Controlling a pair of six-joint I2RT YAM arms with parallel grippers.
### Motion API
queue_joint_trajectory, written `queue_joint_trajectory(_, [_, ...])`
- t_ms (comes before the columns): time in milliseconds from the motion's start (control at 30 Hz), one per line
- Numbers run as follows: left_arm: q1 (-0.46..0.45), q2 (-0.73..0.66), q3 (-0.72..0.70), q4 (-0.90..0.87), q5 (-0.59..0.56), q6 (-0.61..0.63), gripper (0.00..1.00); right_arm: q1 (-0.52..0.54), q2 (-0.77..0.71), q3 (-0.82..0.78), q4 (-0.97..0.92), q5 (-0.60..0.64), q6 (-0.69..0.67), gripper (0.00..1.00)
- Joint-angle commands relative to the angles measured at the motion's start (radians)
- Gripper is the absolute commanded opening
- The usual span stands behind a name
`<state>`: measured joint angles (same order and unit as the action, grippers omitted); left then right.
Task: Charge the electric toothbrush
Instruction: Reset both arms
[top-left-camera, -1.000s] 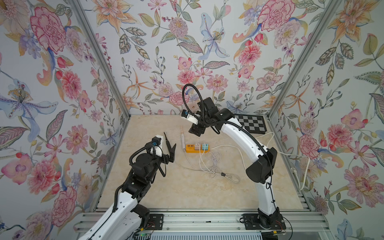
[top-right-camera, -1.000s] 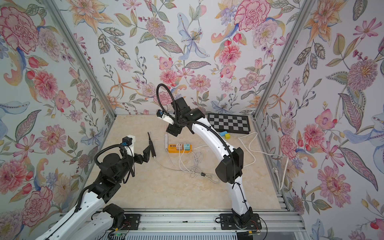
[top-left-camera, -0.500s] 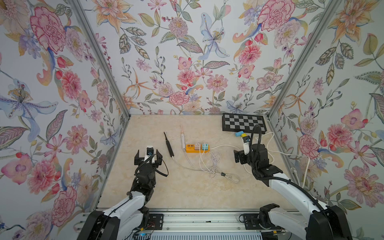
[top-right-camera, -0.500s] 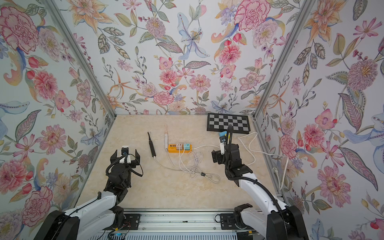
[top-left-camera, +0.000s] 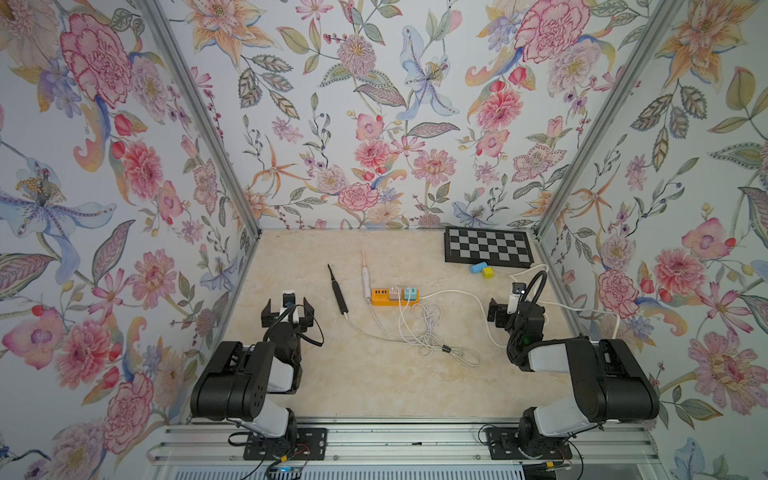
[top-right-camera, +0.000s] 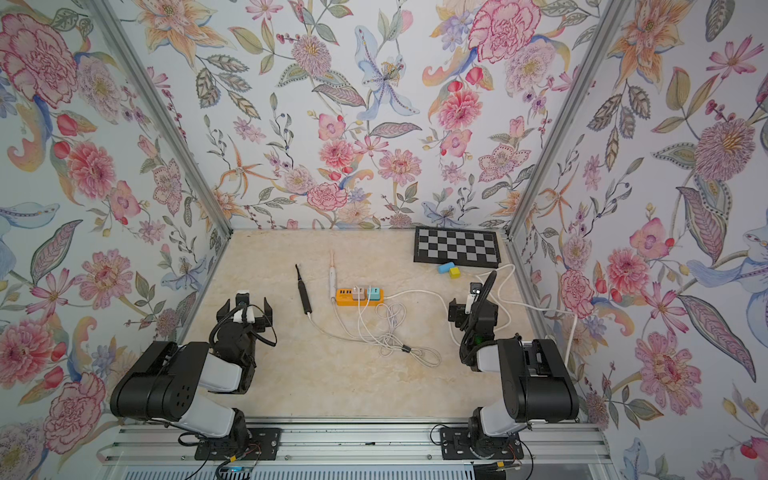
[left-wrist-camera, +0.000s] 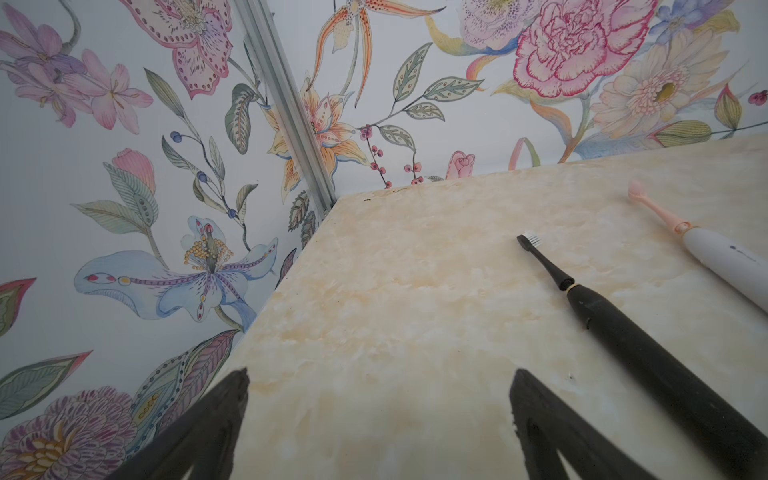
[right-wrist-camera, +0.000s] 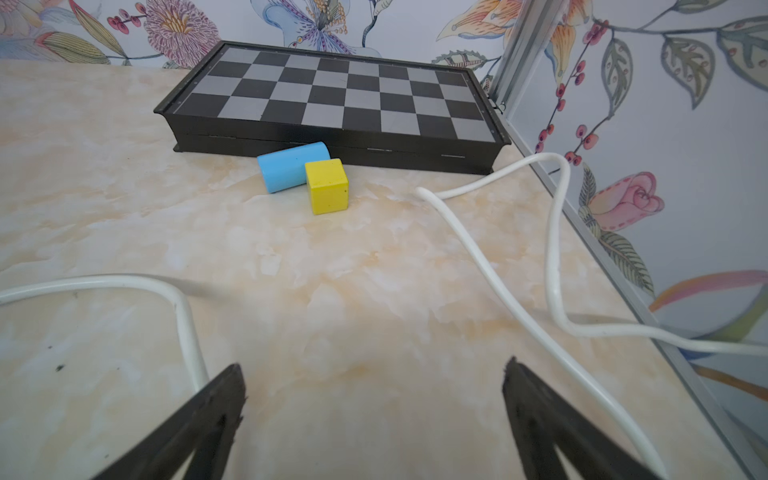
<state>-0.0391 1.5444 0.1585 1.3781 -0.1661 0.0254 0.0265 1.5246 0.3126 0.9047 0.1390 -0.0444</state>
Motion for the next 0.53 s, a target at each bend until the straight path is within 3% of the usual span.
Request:
queue_joint_trajectory(0, [0.007,-0.008,0.053,-0.020,0.027,-0.024,0.99,0.019,0.032,-0.045,0.271,0.025,0.022,1.00])
queue_joint_trajectory(67, [0.005,0.006,0.042,0.030,0.023,-0.016,0.99,0.059,0.019,-0.050,0.259,0.180,0.035,1.00])
queue_joint_trajectory(433, [0.007,0.005,0.041,0.022,0.024,-0.017,0.99,0.029,0.018,-0.030,0.214,0.078,0.035,1.00])
queue_joint_trajectory(500, [0.008,0.004,0.041,0.022,0.025,-0.018,0.99,0.046,0.018,-0.055,0.272,0.172,0.045,1.00])
